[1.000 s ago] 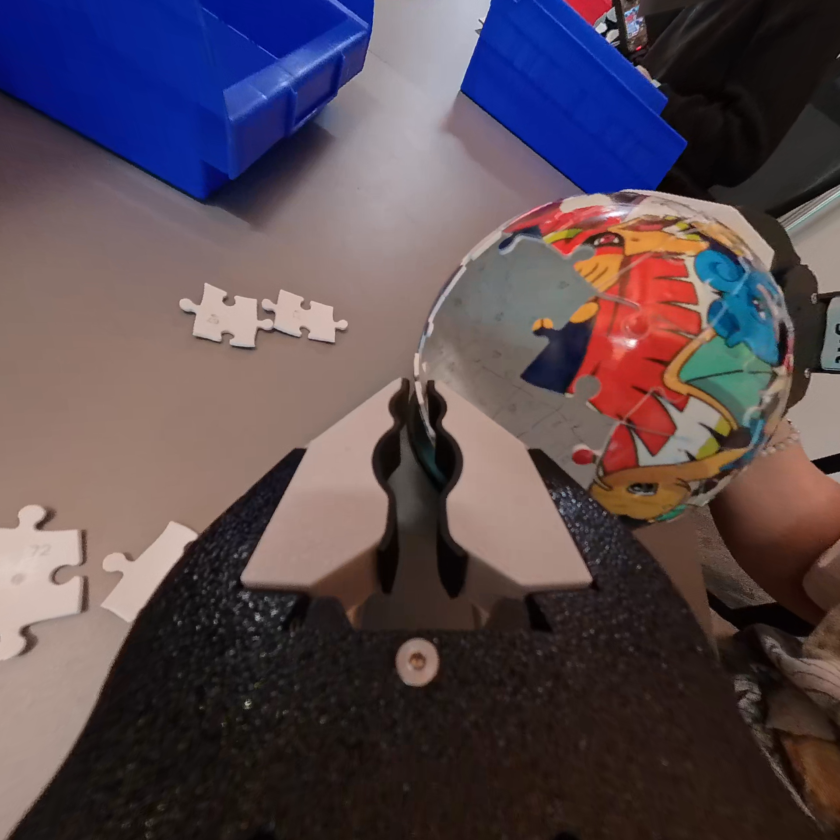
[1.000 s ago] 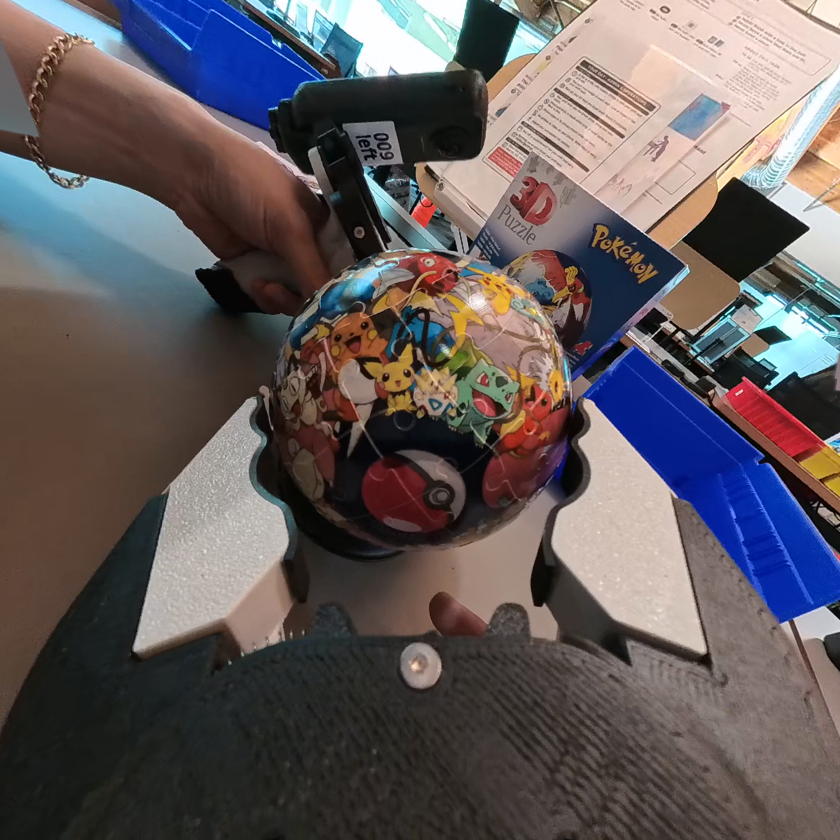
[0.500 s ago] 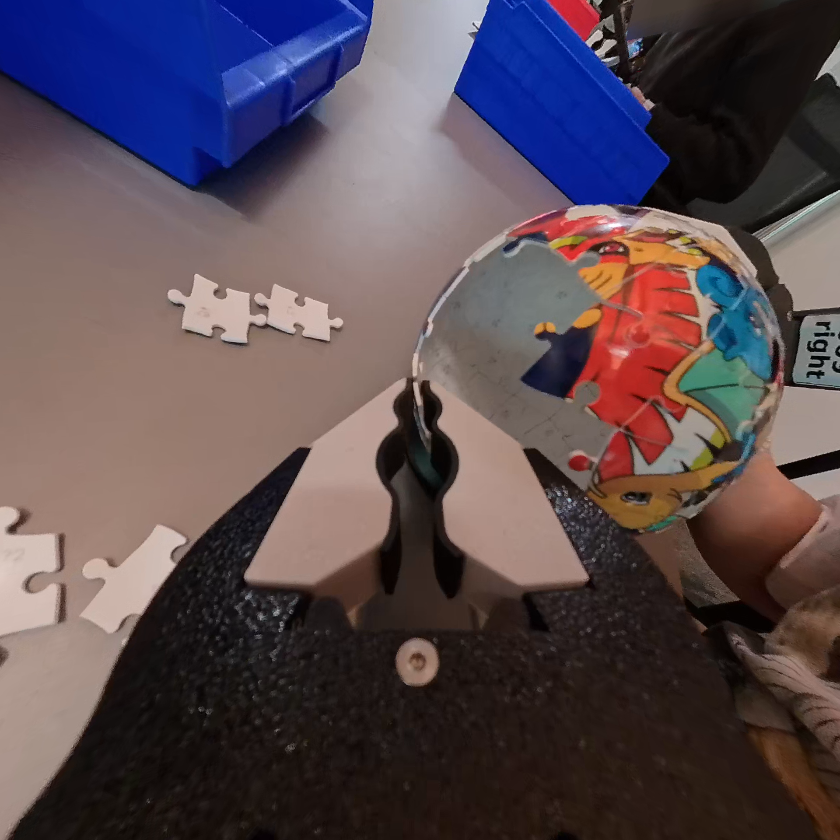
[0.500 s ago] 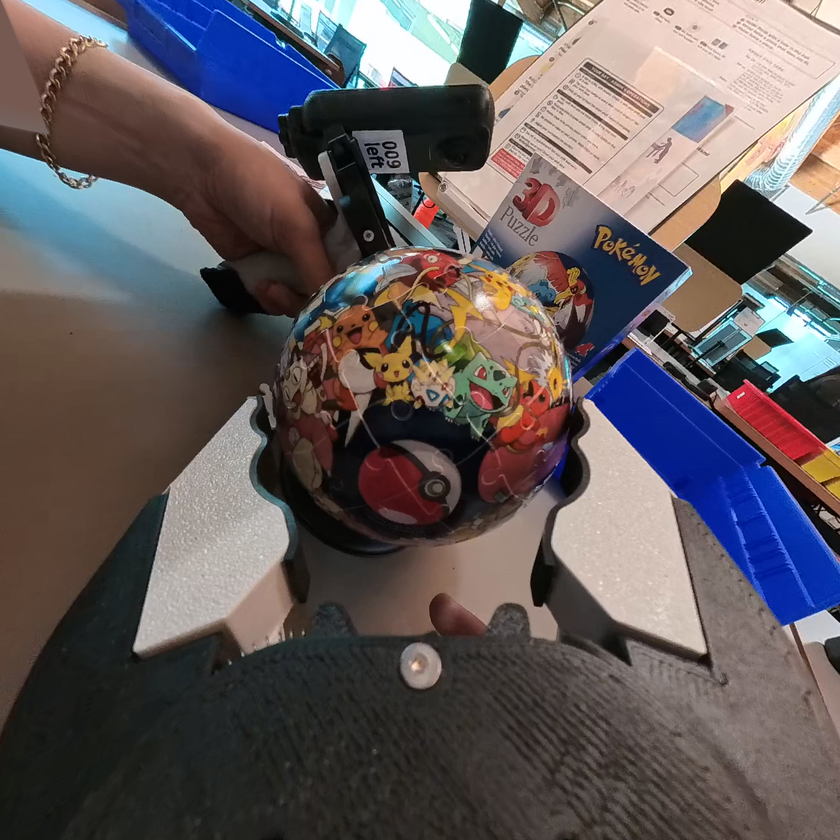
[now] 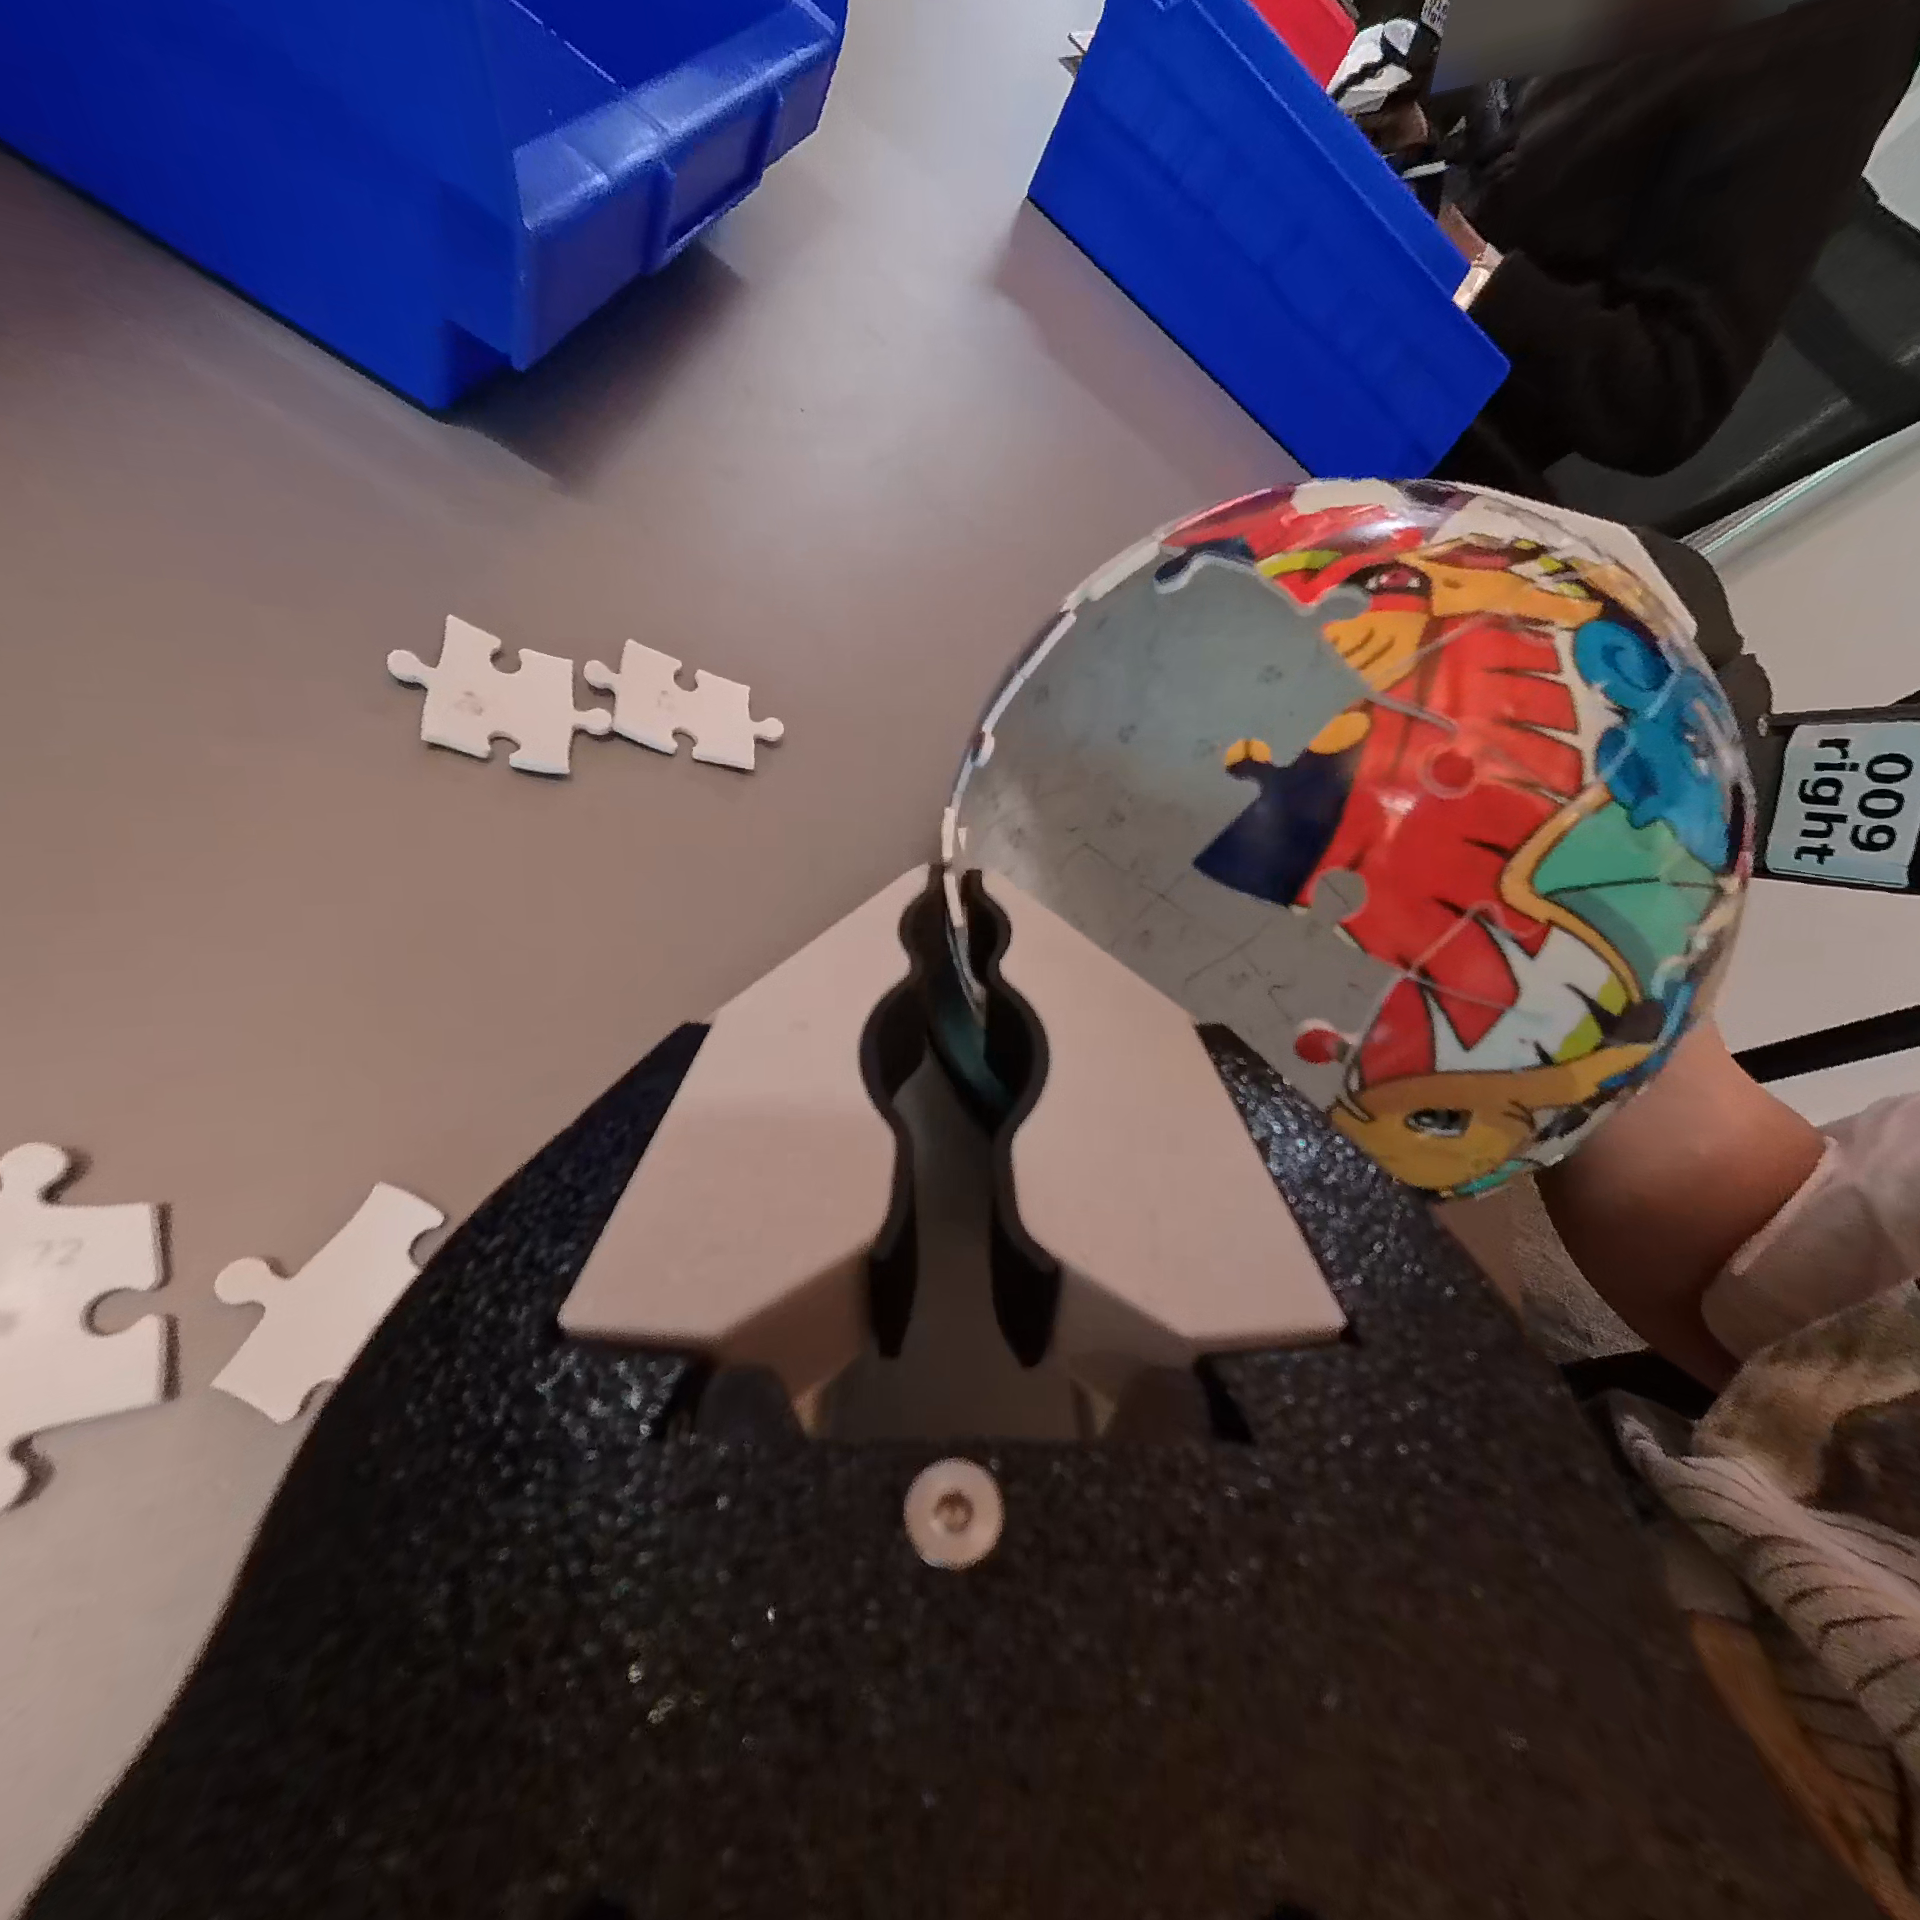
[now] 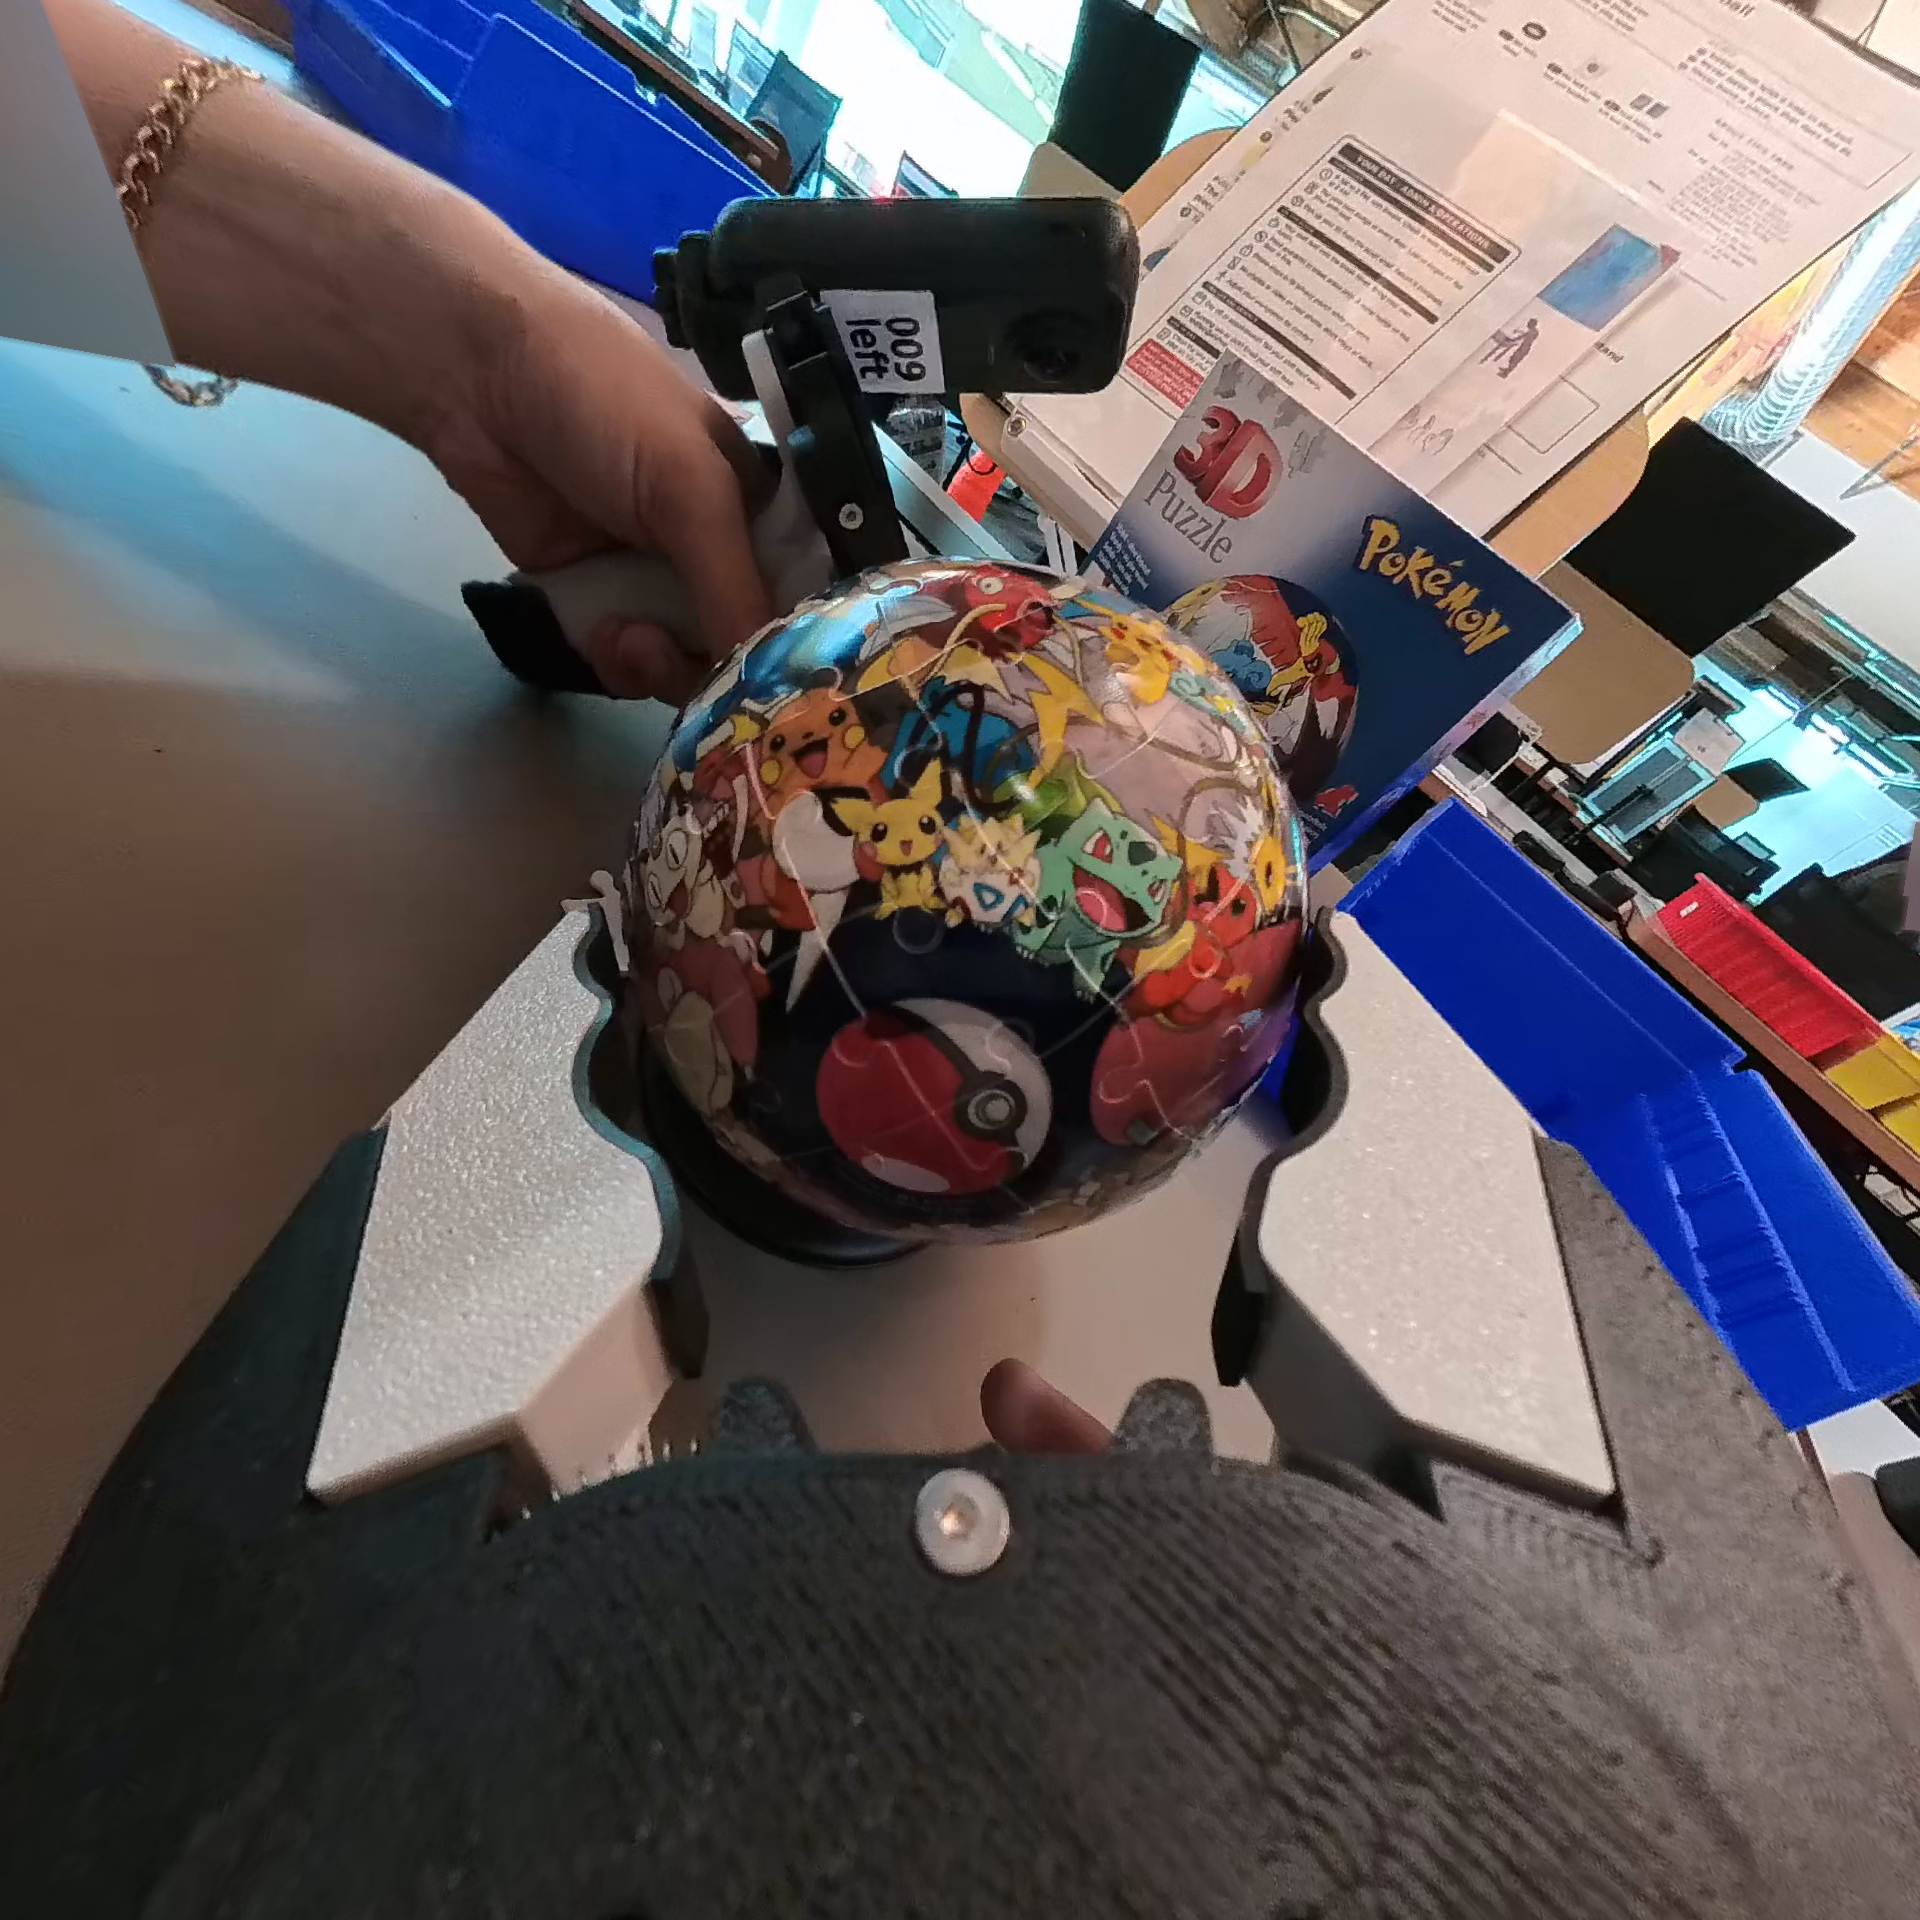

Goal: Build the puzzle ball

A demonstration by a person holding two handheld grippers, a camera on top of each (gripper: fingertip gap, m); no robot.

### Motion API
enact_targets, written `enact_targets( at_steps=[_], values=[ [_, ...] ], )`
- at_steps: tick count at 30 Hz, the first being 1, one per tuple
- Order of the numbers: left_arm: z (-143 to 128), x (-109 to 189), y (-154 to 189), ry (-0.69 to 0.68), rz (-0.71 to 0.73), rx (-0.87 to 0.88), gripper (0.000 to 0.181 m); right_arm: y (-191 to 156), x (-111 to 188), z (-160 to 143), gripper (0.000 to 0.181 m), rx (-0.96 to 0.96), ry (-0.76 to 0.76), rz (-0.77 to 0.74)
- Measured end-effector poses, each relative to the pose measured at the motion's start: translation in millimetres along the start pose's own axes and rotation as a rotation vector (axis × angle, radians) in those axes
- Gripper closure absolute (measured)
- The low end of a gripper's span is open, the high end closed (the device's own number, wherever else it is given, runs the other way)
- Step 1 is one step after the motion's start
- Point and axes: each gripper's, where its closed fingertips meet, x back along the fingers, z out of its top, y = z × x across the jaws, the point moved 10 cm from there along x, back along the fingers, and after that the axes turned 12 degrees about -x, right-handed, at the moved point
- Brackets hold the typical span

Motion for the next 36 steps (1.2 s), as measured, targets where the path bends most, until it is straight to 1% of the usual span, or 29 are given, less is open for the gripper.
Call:
enact_targets(
  at_steps=[6, 9, 11, 14, 16, 18, 20, 23, 26, 29, 30, 33, 35, 36],
  values=[
    [0, -1, 0, -0.003, 0.001, 0.008, 0.180, 0, 0, 0, 0.055, -0.001, 0.001, 0.001],
    [0, 0, -2, -0.011, -0.016, 0.031, 0.178, 0, 0, 0, 0.055, -0.001, 0.002, 0.002],
    [1, 4, -4, 0.022, -0.041, 0.054, 0.181, 0, 0, 0, 0.055, -0.004, 0.003, 0.003],
    [5, 18, -14, 0.099, -0.045, 0.102, 0.181, 1, 0, 0, 0.056, -0.010, 0.004, 0.004],
    [8, 30, -22, 0.191, -0.102, 0.189, 0.181, 2, 2, 1, 0.059, -0.032, 0.008, 0.006],
    [13, 43, -29, 0.309, -0.204, 0.333, 0.181, 3, 5, 2, 0.058, -0.075, 0.015, 0.001],
    [17, 53, -33, 0.395, -0.300, 0.451, 0.181, 5, 10, 5, 0.059, -0.120, 0.018, -0.011],
    [21, 62, -30, 0.456, -0.390, 0.525, 0.181, 7, 24, 16, 0.068, -0.173, 0.040, -0.056],
    [27, 69, -21, 0.493, -0.466, 0.570, 0.181, 13, 45, 36, 0.074, -0.233, 0.097, -0.177],
    [35, 75, -11, 0.536, -0.543, 0.633, 0.181, 15, 62, 58, 0.086, -0.279, 0.134, -0.289],
    [38, 77, -7, 0.543, -0.563, 0.646, 0.181, 14, 65, 67, 0.094, -0.282, 0.136, -0.313],
    [45, 78, 9, 0.493, -0.592, 0.631, 0.181, 5, 65, 99, 0.132, -0.304, 0.188, -0.349],
    [52, 79, 25, 0.468, -0.619, 0.569, 0.181, 1, 53, 122, 0.159, -0.406, 0.271, -0.352],
    [57, 81, 34, 0.471, -0.637, 0.501, 0.181, -2, 45, 132, 0.163, -0.467, 0.303, -0.333]
  ],
)
